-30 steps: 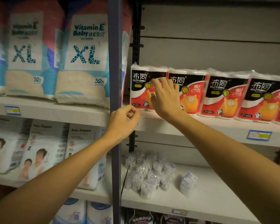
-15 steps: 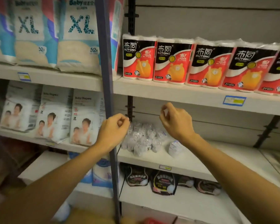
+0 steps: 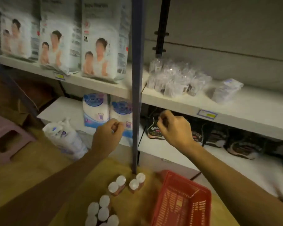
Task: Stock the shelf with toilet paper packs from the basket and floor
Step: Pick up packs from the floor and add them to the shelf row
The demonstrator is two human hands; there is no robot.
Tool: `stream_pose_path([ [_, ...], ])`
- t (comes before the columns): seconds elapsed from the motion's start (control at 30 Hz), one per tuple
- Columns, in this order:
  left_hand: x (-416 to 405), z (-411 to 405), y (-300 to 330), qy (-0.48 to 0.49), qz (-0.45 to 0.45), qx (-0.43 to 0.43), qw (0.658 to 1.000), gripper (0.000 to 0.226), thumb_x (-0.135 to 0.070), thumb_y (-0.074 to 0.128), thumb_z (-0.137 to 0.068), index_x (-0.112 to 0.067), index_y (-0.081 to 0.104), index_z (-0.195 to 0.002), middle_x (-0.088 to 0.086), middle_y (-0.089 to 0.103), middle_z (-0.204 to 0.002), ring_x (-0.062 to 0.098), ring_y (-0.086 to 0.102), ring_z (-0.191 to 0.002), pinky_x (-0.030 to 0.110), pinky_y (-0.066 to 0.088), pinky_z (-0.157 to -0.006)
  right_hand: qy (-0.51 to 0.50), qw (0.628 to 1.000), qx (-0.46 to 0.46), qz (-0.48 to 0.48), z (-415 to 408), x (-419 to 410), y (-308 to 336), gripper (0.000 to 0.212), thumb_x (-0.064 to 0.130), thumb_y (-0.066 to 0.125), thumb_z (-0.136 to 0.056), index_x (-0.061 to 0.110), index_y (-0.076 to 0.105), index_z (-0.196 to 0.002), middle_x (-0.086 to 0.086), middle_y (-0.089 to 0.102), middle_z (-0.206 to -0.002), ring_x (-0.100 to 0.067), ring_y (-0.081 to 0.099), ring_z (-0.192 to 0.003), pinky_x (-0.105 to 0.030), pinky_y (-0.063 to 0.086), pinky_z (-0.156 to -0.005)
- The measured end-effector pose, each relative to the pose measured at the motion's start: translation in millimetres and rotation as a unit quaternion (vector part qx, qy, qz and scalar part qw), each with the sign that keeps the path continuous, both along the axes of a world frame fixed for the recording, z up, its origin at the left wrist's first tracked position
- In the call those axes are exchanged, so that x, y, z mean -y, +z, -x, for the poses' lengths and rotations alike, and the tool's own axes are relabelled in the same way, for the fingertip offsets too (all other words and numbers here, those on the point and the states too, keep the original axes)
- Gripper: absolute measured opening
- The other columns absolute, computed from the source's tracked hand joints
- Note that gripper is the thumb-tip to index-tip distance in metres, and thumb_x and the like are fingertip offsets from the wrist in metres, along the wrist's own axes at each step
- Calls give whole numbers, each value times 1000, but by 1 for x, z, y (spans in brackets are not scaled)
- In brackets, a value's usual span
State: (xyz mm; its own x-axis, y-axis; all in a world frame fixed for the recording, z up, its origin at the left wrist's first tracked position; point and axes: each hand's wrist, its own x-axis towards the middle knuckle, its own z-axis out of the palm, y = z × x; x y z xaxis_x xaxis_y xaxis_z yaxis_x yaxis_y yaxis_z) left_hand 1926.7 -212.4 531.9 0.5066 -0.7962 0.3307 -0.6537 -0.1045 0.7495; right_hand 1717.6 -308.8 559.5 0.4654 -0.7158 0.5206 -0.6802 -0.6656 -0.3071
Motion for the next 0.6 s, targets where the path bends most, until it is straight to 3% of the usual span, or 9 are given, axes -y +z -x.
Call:
stream_pose_path([
  [0.13, -11, -27, -124, 31, -81, 4, 996, 32, -36, 49, -85, -9, 59, -71, 6, 60, -59, 27, 58, -61, 31, 43, -60, -3, 999, -35, -30, -16, -6, -120, 22, 31, 53, -88, 11, 62, -90, -8, 64, -57, -37, 60, -52, -29, 35, -44],
  [0.33, -24, -45, -289, 50, -169, 39, 984, 27, -29, 54, -93, -7, 62, -80, 11, 65, -71, 23, 55, -65, 29, 37, -58, 22, 987, -106, -118, -35, -1, -288, 20, 34, 54, -93, 17, 59, -102, -9, 70, -75, -37, 64, -72, -38, 50, -60],
  [0.6, -18, -52, -470, 49, -201, 93, 974, 23, -30, 51, -94, -14, 57, -79, 1, 59, -71, 16, 51, -68, 25, 31, -59, 61, 968, -179, -166, -57, 8, -478, 24, 38, 46, -99, 20, 52, -114, -5, 67, -90, -22, 60, -74, -30, 51, -63],
])
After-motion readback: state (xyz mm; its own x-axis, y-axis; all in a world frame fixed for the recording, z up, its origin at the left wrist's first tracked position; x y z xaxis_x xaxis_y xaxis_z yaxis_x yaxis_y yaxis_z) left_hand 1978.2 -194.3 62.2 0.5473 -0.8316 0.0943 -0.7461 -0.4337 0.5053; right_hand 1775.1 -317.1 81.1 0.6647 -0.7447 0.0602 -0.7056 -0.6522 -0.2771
